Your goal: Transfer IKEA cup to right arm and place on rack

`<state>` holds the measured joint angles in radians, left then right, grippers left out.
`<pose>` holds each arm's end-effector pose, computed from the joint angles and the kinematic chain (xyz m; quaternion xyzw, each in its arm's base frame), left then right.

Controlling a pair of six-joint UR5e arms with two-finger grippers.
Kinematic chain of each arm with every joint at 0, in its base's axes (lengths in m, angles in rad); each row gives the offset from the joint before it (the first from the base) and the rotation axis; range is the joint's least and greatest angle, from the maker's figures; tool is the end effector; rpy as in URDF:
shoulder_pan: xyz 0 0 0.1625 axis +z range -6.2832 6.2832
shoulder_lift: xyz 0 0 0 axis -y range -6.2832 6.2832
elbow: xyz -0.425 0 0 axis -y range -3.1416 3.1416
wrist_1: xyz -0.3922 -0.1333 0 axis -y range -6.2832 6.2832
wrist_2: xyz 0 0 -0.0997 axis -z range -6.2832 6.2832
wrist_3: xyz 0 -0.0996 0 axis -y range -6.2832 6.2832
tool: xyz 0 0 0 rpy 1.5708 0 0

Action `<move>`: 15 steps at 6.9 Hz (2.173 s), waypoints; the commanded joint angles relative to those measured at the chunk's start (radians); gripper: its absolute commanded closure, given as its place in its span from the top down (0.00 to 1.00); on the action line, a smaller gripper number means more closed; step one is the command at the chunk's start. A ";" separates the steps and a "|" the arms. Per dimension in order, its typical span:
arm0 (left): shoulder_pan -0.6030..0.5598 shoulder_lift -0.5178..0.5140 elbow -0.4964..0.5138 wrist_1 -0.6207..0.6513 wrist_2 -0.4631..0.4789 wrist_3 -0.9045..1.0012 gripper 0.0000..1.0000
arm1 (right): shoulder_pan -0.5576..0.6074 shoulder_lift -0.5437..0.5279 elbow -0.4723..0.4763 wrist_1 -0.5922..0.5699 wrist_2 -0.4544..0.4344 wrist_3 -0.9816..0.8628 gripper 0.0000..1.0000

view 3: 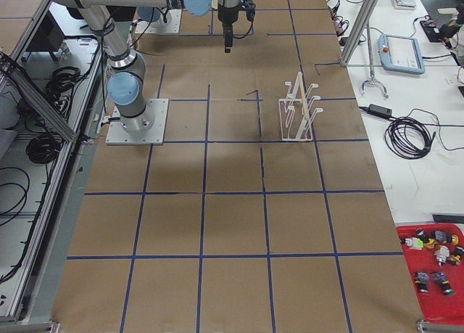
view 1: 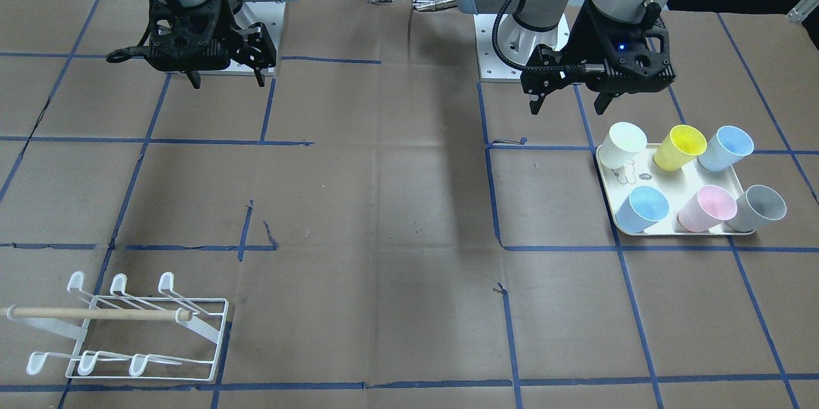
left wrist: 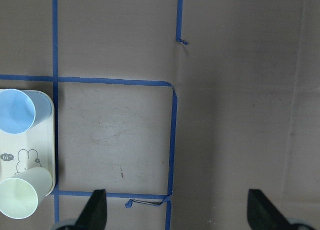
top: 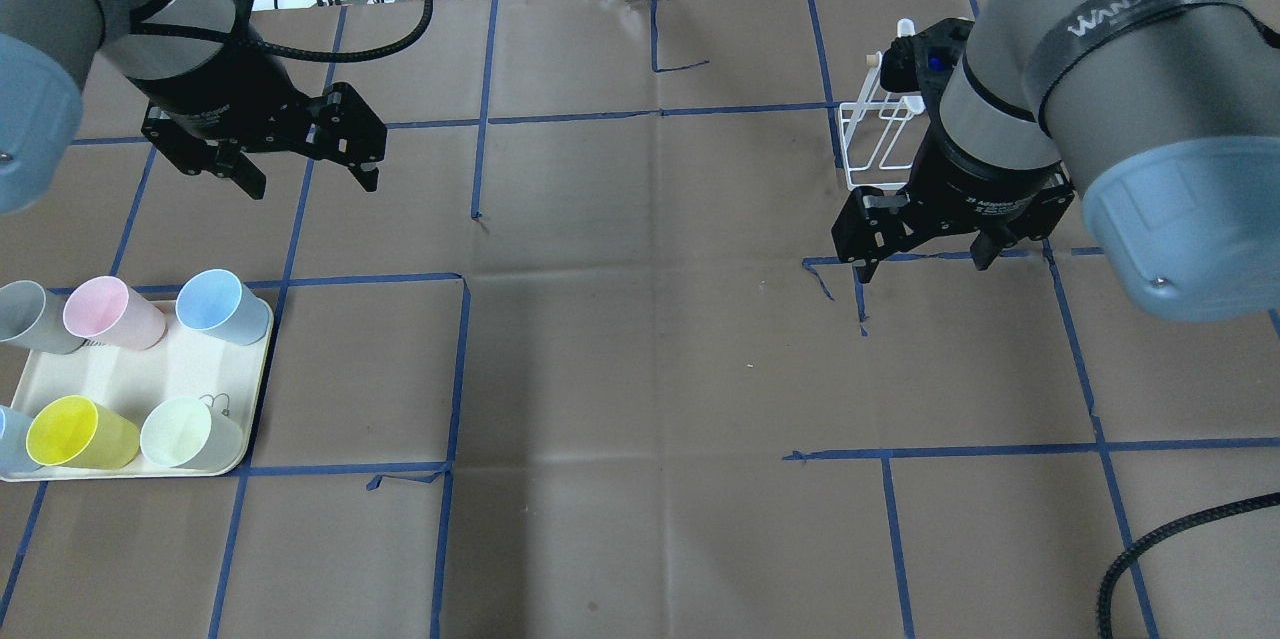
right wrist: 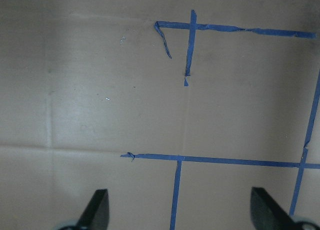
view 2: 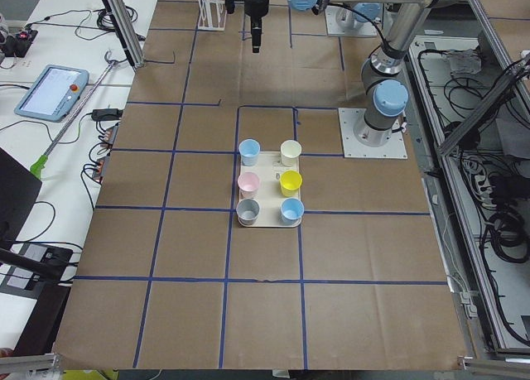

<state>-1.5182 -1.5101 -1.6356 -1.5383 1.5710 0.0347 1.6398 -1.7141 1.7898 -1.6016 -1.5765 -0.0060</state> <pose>-0.1084 -0.4753 0.4884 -0.0089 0.9999 -0.0142 0.0007 0.1618 -0.4153 0.4495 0.0375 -0.9990 -0.0223 0.0036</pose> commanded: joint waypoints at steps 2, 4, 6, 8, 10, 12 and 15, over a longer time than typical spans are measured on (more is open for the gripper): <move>0.125 0.014 -0.010 -0.005 0.012 0.156 1.00 | -0.002 -0.001 -0.004 0.000 0.003 0.006 1.00; 0.289 0.059 -0.103 0.007 0.012 0.368 0.99 | 0.000 0.001 -0.004 0.000 0.004 0.006 1.00; 0.419 0.059 -0.150 0.047 0.011 0.485 0.99 | 0.000 0.002 -0.004 -0.001 0.006 0.007 1.00; 0.421 0.033 -0.150 0.053 0.003 0.482 0.99 | 0.000 0.001 -0.006 -0.001 0.006 0.007 1.00; 0.420 -0.034 -0.199 0.186 -0.002 0.482 0.99 | 0.000 0.001 -0.004 0.000 0.006 0.006 1.00; 0.418 -0.114 -0.301 0.376 -0.003 0.481 0.99 | 0.000 0.001 -0.004 0.000 0.004 0.006 1.00; 0.421 -0.188 -0.362 0.471 0.000 0.482 0.99 | 0.000 0.002 -0.007 0.000 0.006 0.007 1.00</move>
<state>-1.0984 -1.6702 -1.9821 -1.0928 1.5698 0.5165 1.6398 -1.7121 1.7841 -1.6022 -1.5709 0.0010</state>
